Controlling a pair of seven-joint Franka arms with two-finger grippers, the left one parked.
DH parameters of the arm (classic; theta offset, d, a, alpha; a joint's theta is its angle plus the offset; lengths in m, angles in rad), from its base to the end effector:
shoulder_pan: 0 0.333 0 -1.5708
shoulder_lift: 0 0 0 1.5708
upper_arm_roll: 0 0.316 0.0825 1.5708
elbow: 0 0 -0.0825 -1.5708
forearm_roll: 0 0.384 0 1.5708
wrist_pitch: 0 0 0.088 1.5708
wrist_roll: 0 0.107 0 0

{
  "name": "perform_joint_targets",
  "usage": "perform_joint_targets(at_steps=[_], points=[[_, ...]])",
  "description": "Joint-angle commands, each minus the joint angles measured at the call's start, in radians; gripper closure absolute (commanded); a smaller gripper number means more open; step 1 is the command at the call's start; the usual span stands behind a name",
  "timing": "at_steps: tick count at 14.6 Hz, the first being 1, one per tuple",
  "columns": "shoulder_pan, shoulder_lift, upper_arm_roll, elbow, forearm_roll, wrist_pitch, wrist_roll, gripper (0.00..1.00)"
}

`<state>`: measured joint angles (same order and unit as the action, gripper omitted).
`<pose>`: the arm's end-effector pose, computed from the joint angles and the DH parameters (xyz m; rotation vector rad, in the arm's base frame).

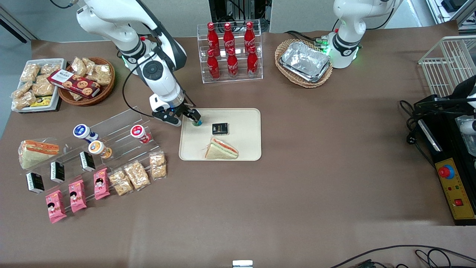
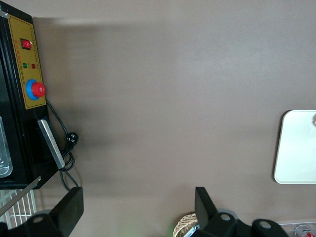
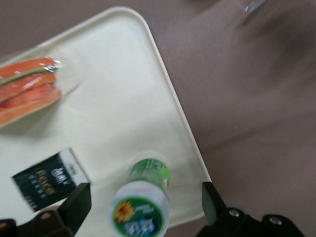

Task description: Place green gum on tray

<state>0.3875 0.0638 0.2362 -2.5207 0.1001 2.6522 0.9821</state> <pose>0.3831 0.2733 0.2607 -2.9715 0.6741 -0.0015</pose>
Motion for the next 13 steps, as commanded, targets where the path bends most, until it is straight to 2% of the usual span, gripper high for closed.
perform_joint_targets(at_steps=[1, 4, 7, 10, 13], points=[[-0.002, -0.136, 0.005, 0.224, 0.015, -0.443, 0.013, 0.00], [-0.004, -0.226, 0.000, 0.403, 0.017, -0.745, -0.013, 0.00], [-0.012, -0.286, -0.040, 0.549, 0.007, -1.001, -0.187, 0.00], [-0.174, -0.311, -0.043, 0.686, 0.003, -1.165, -0.479, 0.00], [-0.306, -0.331, -0.049, 0.729, -0.058, -1.149, -0.786, 0.00]])
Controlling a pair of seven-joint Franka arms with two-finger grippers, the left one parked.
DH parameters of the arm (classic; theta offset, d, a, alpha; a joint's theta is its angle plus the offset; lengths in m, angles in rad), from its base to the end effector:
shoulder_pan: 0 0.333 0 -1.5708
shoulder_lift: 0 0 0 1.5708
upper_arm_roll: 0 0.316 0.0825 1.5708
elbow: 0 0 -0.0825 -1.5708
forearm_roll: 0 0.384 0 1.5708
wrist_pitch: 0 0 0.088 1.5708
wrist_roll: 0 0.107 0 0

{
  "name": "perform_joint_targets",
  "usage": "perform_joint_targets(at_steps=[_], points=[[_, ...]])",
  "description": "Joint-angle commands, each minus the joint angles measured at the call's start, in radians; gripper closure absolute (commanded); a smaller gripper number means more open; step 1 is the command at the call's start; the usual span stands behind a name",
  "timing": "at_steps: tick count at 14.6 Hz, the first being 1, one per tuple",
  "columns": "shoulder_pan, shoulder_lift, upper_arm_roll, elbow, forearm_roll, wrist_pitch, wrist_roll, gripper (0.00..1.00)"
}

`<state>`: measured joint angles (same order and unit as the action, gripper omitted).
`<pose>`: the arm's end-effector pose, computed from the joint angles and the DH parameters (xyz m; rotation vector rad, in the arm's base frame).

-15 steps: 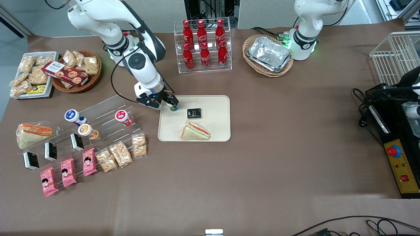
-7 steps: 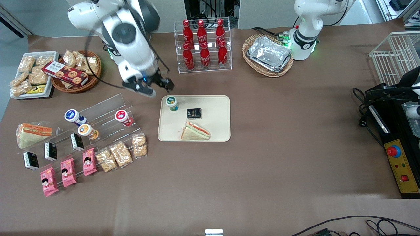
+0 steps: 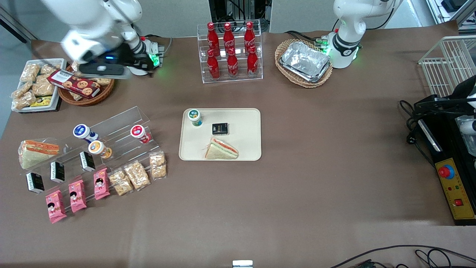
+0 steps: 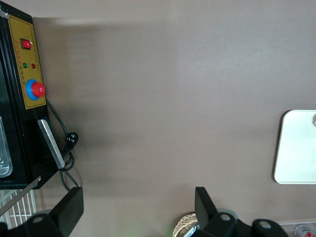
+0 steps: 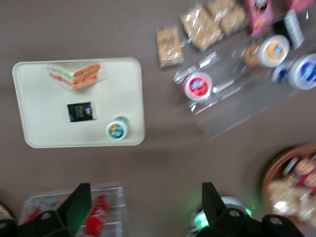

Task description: Place green gum on tray

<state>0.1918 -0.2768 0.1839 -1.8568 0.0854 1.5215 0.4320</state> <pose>0.4210 0.1885 0.6240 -3.1299 0.0989 0.1124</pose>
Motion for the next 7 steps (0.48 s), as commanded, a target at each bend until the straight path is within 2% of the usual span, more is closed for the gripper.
perform_joint_targets(at_steps=[1, 4, 7], points=[[-0.158, 0.022, 0.000, 0.092, -0.047, -0.014, -0.293, 0.00], [-0.280, 0.073, -0.023, 0.143, -0.053, -0.011, -0.370, 0.00], [-0.337, 0.087, -0.035, 0.146, -0.056, -0.006, -0.479, 0.00]])
